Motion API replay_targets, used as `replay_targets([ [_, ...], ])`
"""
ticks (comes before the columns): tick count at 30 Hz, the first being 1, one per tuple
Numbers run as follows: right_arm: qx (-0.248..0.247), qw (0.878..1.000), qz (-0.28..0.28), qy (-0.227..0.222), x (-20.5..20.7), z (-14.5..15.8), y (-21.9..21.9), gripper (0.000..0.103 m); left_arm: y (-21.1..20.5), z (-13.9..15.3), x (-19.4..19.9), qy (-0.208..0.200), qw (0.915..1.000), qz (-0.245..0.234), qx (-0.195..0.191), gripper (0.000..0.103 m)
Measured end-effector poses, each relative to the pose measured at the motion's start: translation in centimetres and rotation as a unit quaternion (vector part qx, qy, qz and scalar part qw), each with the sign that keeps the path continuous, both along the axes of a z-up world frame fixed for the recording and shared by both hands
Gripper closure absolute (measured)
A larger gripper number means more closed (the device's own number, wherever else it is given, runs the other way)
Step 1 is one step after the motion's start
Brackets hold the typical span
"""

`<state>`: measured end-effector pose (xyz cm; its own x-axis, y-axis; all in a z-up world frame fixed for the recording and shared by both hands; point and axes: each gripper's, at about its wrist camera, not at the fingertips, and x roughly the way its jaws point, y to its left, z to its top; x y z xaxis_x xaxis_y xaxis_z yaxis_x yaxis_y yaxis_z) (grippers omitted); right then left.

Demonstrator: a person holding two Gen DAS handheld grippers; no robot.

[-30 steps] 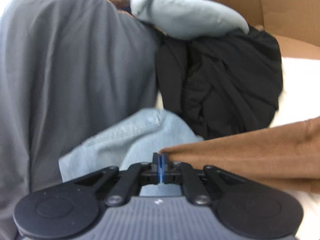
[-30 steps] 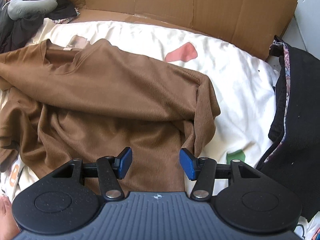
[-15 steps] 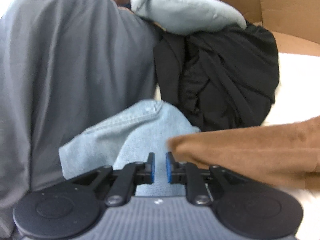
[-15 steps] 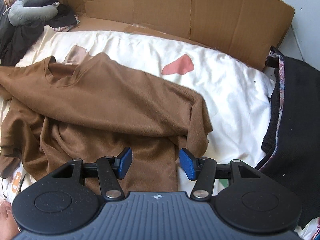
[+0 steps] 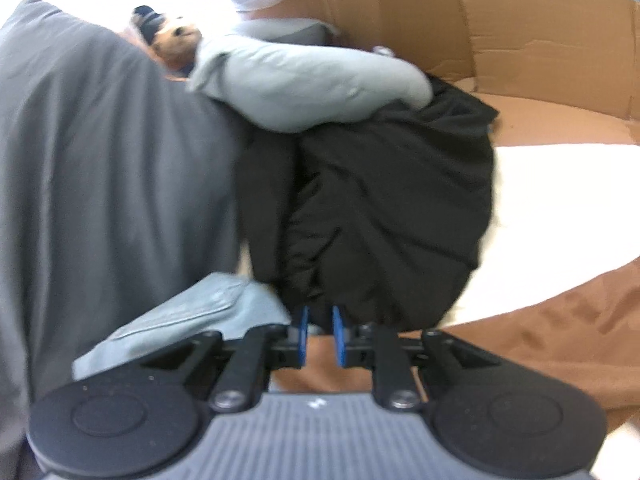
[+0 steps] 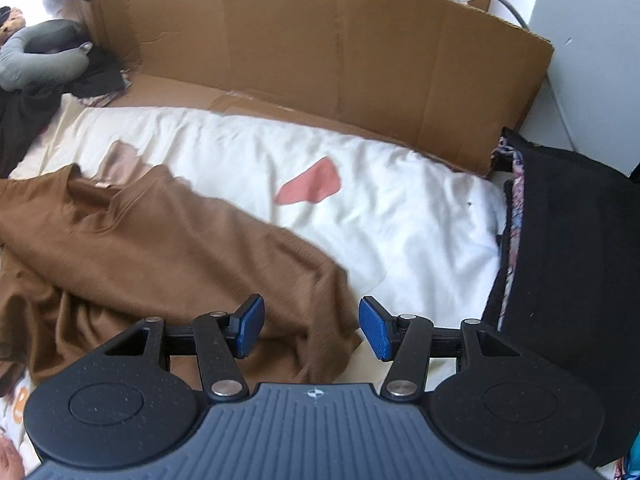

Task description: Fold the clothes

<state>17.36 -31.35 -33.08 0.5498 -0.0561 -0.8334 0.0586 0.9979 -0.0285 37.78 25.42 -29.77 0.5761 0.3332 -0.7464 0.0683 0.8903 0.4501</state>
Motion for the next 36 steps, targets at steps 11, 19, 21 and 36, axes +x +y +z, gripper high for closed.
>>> replay_targets([
  [11, -0.033, 0.999, 0.037, -0.001, 2.9, -1.1, 0.5, 0.053, -5.6, -4.5, 1.9, 0.041, 0.9972, -0.055, -0.028, 0.087],
  [19, -0.035, 0.998, 0.05, 0.028, 4.7, -2.9, 0.3, 0.056, -8.9, -7.3, 3.1, 0.078, 0.9899, -0.1, -0.064, 0.078],
  [21, -0.035, 0.998, 0.052, 0.03, 4.7, -3.1, 0.2, 0.057, -9.6, -8.0, 3.1, 0.09, 0.9874, -0.111, -0.069, 0.076],
  [36, -0.027, 0.998, 0.049, 0.041, 4.6, -3.7, -0.4, 0.057, -9.6, -10.3, 0.3, 0.128, 0.9814, -0.135, -0.046, 0.064],
])
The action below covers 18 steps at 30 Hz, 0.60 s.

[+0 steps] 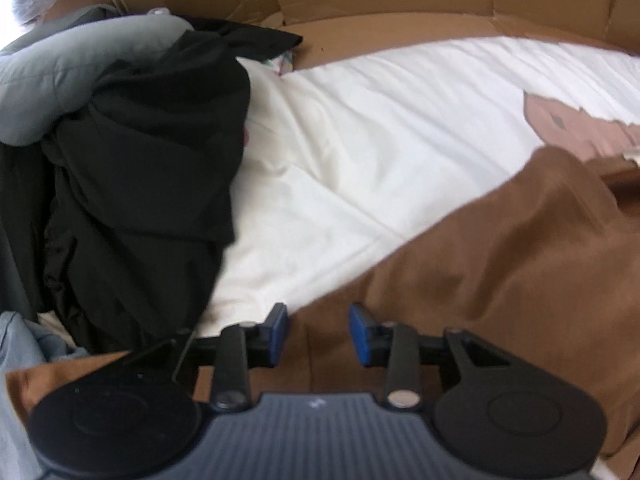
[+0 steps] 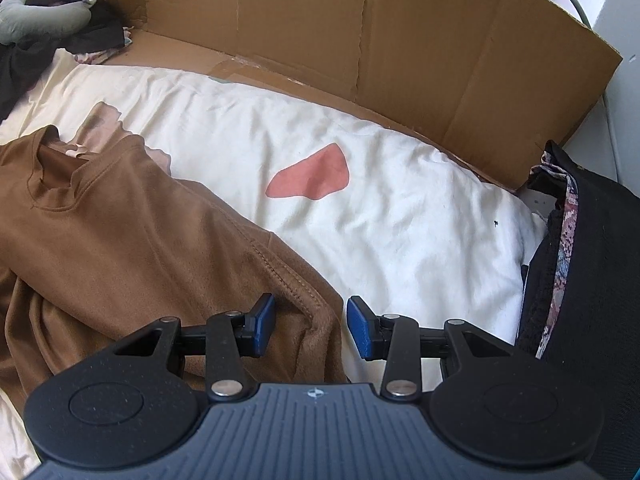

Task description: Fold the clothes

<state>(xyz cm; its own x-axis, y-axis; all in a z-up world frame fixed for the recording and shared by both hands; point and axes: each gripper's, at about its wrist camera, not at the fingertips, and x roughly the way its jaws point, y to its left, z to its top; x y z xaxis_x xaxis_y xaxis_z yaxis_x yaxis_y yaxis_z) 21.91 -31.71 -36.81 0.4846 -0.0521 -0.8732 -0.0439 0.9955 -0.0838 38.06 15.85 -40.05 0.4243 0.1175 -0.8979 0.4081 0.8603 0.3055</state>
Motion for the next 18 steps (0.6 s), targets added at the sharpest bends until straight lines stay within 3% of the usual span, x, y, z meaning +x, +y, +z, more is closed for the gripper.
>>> replay_targets([
  [11, -0.013, 1.0, 0.021, -0.008, 0.6, 1.0, 0.1, 0.057, 0.6, 2.4, 1.0, -0.009, 0.9998, -0.006, -0.019, 0.061],
  [15, -0.026, 0.999, 0.041, 0.001, 1.3, 0.5, 0.7, 0.057, -0.1, 0.8, 2.4, 0.031, 0.9991, -0.027, -0.006, 0.057],
  [18, -0.031, 0.998, 0.055, 0.014, 1.4, 0.1, 0.9, 0.064, 0.0, 0.2, 2.3, 0.038, 0.9989, -0.028, -0.008, 0.051],
])
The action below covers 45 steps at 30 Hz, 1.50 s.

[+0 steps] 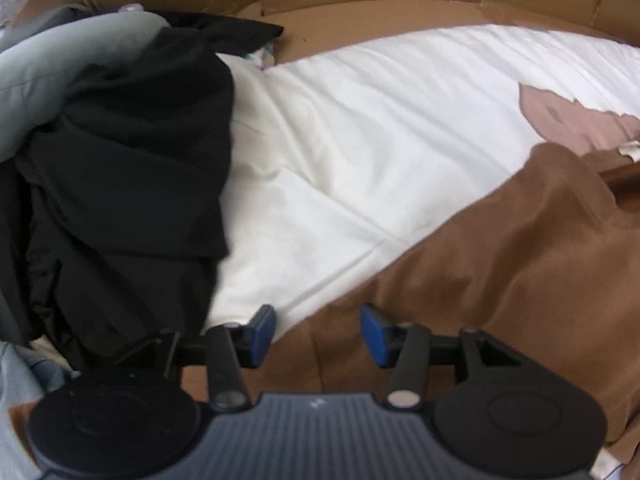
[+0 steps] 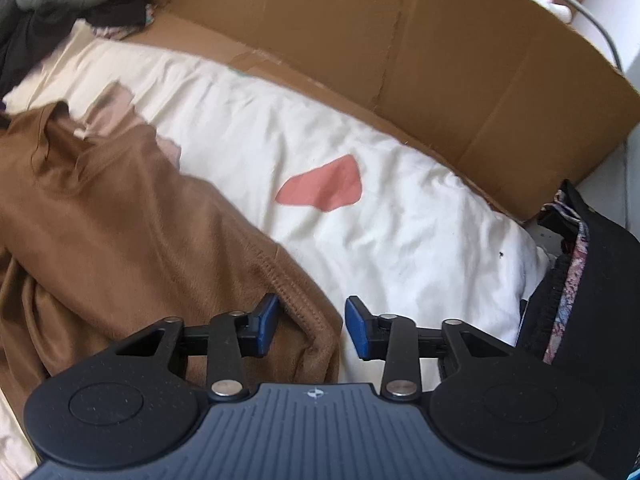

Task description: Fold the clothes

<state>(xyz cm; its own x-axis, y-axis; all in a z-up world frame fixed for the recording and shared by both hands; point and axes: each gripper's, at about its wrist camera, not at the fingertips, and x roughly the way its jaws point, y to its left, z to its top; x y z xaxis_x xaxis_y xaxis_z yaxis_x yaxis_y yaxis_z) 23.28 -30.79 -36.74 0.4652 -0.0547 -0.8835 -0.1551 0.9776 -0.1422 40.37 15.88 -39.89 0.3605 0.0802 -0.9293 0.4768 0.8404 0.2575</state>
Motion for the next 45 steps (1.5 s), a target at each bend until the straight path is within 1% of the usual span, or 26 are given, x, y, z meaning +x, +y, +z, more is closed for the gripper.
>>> replay_targets([
  [1, 0.001, 1.0, 0.003, 0.003, 0.0, -0.1, 0.0, 0.069, 0.1, -0.1, -0.1, 0.001, 1.0, 0.003, -0.004, 0.05],
  [2, 0.001, 1.0, 0.007, 0.004, -0.1, -0.1, 0.1, 0.072, 0.3, -0.1, -0.1, 0.003, 0.9999, 0.005, -0.009, 0.05],
  [4, -0.009, 1.0, 0.022, 0.006, -0.3, 0.0, 0.4, 0.08, 0.5, -0.2, -0.4, 0.01, 0.9998, 0.004, -0.018, 0.05],
  [6, -0.023, 0.999, 0.037, 0.004, -0.6, 0.1, 0.5, 0.083, 0.6, -0.2, -0.8, 0.01, 0.9998, -0.005, -0.018, 0.05],
  [7, -0.022, 0.999, 0.037, 0.004, -0.6, 0.2, 0.3, 0.088, 0.6, -0.3, -1.0, 0.011, 0.9997, -0.006, -0.021, 0.05],
  [9, -0.019, 0.999, 0.03, 0.002, -0.6, 0.4, 0.0, 0.09, 0.8, -0.5, -1.2, 0.011, 0.9995, -0.002, -0.028, 0.051],
  [10, -0.02, 0.999, 0.027, -0.002, -0.6, 0.5, 0.0, 0.094, 0.9, -0.5, -1.3, 0.01, 0.9994, 0.0, -0.032, 0.054],
  [11, -0.021, 0.999, 0.024, -0.005, -0.6, 0.6, -0.1, 0.096, 0.9, -0.4, -1.4, 0.01, 0.9993, 0.001, -0.036, 0.061],
  [12, -0.024, 0.999, 0.022, -0.009, -0.6, 0.8, -0.1, 0.096, 0.9, -0.4, -1.6, 0.009, 0.9992, 0.001, -0.039, 0.066],
  [13, -0.027, 0.999, 0.019, -0.014, -0.7, 0.9, -0.1, 0.096, 0.8, -0.3, -1.8, 0.006, 0.9993, -0.002, -0.037, 0.076],
  [14, -0.031, 0.999, 0.017, -0.019, -0.7, 1.0, -0.1, 0.096, 0.6, -0.2, -2.1, 0.0, 0.9995, -0.007, -0.03, 0.089],
  [15, -0.036, 0.999, 0.015, -0.024, -0.7, 1.1, -0.1, 0.097, 0.5, 0.0, -2.3, -0.008, 0.9997, -0.011, -0.023, 0.094],
  [16, -0.04, 0.999, 0.012, -0.029, -0.6, 1.3, -0.1, 0.097, 0.5, 0.2, -2.5, -0.014, 0.9997, -0.009, -0.02, 0.096],
  [22, -0.068, 0.996, 0.024, -0.06, 1.4, 2.9, -0.1, 0.097, 0.9, 3.0, -2.5, -0.075, 0.9967, 0.011, -0.027, 0.097],
  [27, -0.096, 0.991, 0.036, -0.083, 5.0, 3.8, -0.1, 0.097, 0.9, 4.4, -1.0, -0.114, 0.9927, 0.03, -0.026, 0.097],
  [30, -0.1, 0.99, 0.032, -0.089, 7.6, 4.0, -0.3, 0.097, 1.0, 4.8, 0.0, -0.127, 0.9905, 0.044, -0.026, 0.097],
  [33, -0.104, 0.99, 0.031, -0.088, 10.1, 3.7, -0.3, 0.097, 1.2, 4.9, 1.1, -0.134, 0.9894, 0.052, -0.022, 0.097],
  [37, -0.118, 0.989, 0.032, -0.08, 13.2, 2.2, 0.0, 0.097, 1.0, 4.3, 3.1, -0.136, 0.9886, 0.063, -0.021, 0.097],
  [43, -0.141, 0.988, 0.033, -0.061, 16.5, -0.2, 0.6, 0.097, 0.6, 2.4, 5.3, -0.122, 0.9897, 0.072, -0.015, 0.097],
  [45, -0.145, 0.987, 0.031, -0.053, 17.4, -1.1, 0.8, 0.095, 0.4, 1.5, 5.9, -0.111, 0.9905, 0.08, -0.012, 0.095],
])
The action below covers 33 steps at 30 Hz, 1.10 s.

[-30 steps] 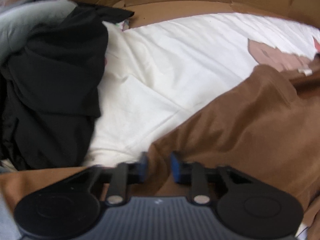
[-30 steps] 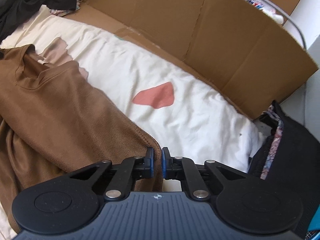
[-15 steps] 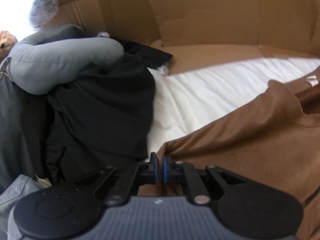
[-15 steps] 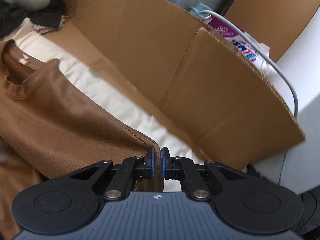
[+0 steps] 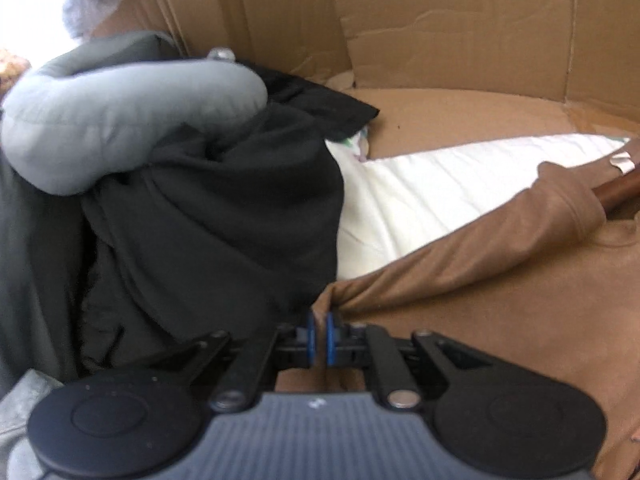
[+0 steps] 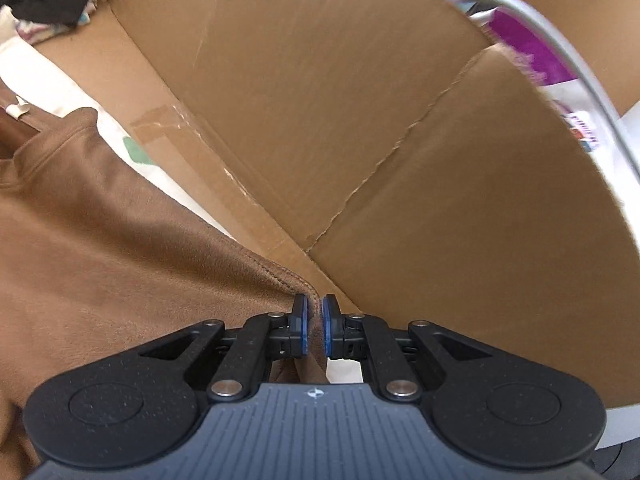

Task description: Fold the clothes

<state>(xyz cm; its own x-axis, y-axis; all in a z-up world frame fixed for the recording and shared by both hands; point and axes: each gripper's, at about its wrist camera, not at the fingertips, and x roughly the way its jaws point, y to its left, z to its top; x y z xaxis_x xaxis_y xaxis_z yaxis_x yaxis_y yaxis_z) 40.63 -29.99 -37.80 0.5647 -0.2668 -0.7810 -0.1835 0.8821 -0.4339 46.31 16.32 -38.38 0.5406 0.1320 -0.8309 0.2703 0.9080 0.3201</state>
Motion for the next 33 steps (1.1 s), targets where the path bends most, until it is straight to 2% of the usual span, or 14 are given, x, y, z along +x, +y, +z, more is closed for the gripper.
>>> replay_targets([
  [2, -0.002, 1.0, -0.002, 0.011, 0.6, -0.9, 0.3, 0.085, -0.4, -0.4, 0.2, 0.002, 1.0, 0.003, 0.005, 0.087],
  [3, -0.001, 1.0, -0.002, 0.01, 0.4, -1.1, 0.5, 0.084, -0.6, -0.5, 0.3, 0.001, 1.0, 0.003, 0.008, 0.086],
  [5, 0.013, 1.0, -0.01, 0.001, 0.2, -0.5, 0.7, 0.081, -1.0, -0.6, 0.3, 0.0, 0.9999, 0.004, 0.012, 0.077],
  [8, 0.028, 0.999, -0.014, -0.02, -0.9, 1.1, 0.6, 0.07, -1.1, 0.2, -0.3, -0.003, 1.0, 0.006, 0.001, 0.064],
  [13, 0.051, 0.998, -0.003, -0.044, -3.7, 4.3, 0.6, 0.069, -1.1, 1.9, -2.4, -0.015, 0.9997, -0.001, -0.017, 0.063],
  [19, 0.068, 0.997, 0.021, -0.041, -9.9, 7.3, 1.3, 0.069, -1.2, 4.2, -6.3, -0.017, 0.9991, -0.017, -0.036, 0.063],
  [27, 0.106, 0.994, 0.001, -0.013, -18.9, 8.1, 1.4, 0.069, -1.1, 6.2, -12.8, 0.006, 0.9978, -0.008, -0.066, 0.063],
  [33, 0.112, 0.993, -0.018, 0.022, -25.6, 7.1, 1.1, 0.069, -1.9, 5.2, -19.2, 0.039, 0.995, -0.031, -0.086, 0.063],
])
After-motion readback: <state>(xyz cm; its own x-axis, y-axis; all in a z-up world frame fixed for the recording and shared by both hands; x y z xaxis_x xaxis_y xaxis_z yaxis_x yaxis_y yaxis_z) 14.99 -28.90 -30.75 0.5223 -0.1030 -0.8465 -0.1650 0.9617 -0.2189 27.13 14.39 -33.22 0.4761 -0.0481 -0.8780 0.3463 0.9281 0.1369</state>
